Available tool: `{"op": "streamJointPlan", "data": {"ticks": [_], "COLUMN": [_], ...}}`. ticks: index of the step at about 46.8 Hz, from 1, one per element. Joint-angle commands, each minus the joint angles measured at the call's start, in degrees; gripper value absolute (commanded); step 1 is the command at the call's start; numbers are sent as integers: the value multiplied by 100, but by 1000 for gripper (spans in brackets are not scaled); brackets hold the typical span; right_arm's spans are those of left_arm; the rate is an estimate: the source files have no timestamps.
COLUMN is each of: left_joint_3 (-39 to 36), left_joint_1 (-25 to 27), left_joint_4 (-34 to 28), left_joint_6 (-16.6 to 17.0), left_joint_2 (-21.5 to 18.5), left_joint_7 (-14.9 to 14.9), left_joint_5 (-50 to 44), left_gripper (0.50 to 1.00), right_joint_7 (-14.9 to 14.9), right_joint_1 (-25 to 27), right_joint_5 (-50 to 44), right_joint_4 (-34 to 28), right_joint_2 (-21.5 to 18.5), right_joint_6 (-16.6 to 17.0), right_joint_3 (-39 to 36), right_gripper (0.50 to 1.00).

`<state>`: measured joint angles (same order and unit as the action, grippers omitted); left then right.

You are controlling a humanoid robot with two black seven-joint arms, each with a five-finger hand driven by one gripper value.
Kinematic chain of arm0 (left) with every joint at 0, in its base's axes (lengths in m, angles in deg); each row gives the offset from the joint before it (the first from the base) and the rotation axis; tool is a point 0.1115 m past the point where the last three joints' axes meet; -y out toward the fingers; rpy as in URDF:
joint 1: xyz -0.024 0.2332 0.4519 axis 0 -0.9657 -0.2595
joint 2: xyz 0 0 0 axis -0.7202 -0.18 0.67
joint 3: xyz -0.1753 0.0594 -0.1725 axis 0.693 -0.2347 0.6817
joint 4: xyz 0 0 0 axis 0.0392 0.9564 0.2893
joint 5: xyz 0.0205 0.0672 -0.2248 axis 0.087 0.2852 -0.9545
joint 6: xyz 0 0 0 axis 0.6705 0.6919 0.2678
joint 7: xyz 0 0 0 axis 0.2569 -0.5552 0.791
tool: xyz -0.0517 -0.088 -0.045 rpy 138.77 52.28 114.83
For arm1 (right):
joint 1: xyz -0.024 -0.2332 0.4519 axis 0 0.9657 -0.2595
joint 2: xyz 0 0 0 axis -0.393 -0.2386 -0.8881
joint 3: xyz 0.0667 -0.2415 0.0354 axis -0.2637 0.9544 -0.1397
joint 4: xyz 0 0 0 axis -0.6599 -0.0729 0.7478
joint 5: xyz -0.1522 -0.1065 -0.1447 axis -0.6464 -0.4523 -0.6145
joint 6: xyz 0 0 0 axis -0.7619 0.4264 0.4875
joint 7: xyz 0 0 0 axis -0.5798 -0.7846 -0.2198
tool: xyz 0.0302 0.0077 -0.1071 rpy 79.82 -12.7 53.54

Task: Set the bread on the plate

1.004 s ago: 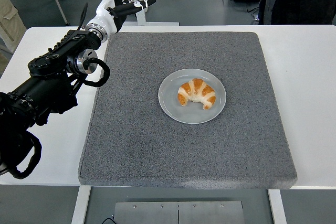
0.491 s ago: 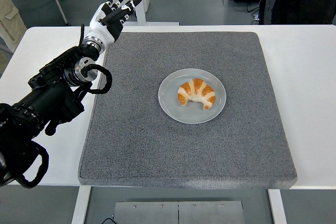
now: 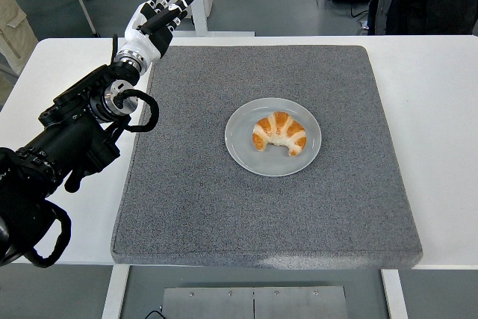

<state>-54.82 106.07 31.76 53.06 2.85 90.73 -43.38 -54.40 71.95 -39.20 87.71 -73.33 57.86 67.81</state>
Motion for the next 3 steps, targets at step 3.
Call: {"op": "streamJointPlan", "data": {"ticks": [3], "left_joint_3": [0], "left_joint_1": [0], "left_joint_4": [9], "left_joint_6": [-7], "left_joint_2": [0], "left_joint_7": [8], "left_joint_5": [-1], "left_gripper": [989], "right_joint_7": [0], "right_joint_1": [1], "right_joint_5": [-3], "right_joint_4": [-25], "right_joint_2": [0], "right_joint_6": [-21], "right_joint_3": [20], "right_gripper": [1000]}}
